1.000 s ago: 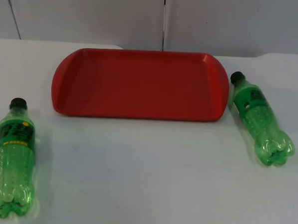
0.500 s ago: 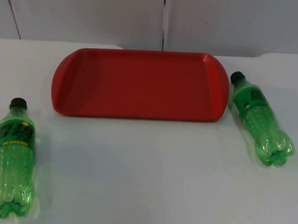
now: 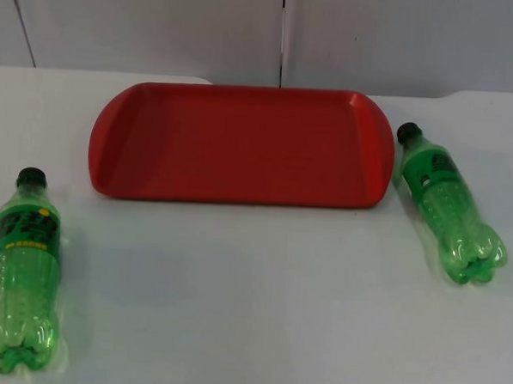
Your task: Place the bottle upright on the tray.
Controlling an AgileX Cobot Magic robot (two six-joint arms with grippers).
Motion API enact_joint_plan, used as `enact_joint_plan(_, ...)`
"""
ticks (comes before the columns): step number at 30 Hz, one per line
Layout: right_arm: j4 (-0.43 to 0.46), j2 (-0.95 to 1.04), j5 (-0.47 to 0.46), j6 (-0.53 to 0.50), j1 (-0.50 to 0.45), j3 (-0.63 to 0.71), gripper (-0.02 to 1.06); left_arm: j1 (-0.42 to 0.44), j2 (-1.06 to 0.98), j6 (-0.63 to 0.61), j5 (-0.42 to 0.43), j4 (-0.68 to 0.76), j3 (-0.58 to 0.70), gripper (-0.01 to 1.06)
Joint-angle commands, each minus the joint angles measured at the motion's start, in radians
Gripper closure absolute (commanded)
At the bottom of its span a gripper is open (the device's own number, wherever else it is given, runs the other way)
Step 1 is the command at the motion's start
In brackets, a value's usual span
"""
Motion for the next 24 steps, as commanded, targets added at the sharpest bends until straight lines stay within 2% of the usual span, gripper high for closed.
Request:
enact_joint_plan(1, 0.003, -0.004, -0.007, -0.005, -0.005, 0.001, -0.01, 0.002, 0.035, 0.003, -0.027, -0.014, -0.013, 0.00)
enact_joint_plan(6, 0.003, -0.004, -0.007, -0.005, -0.005, 0.001, -0.01, 0.002, 0.148, 0.003, -0.077, -0.033, -0.038, 0.00)
enact_joint_plan(15, 0.003, -0.004, -0.007, -0.005, -0.005, 0.001, -0.01, 0.002, 0.308, 0.015, -0.088, -0.051, -0.093, 0.00)
enact_joint_plan(19, 0.003, -0.004, -0.007, -0.005, -0.005, 0.001, -0.01, 0.002, 0.415, 0.075, -0.132, -0.163, -0.099, 0.00)
enact_joint_plan(24, 0.003, -0.004, -0.007, -0.005, -0.005, 0.001, -0.01, -0.005, 0.508, 0.078, -0.136, -0.199, -0.099, 0.00)
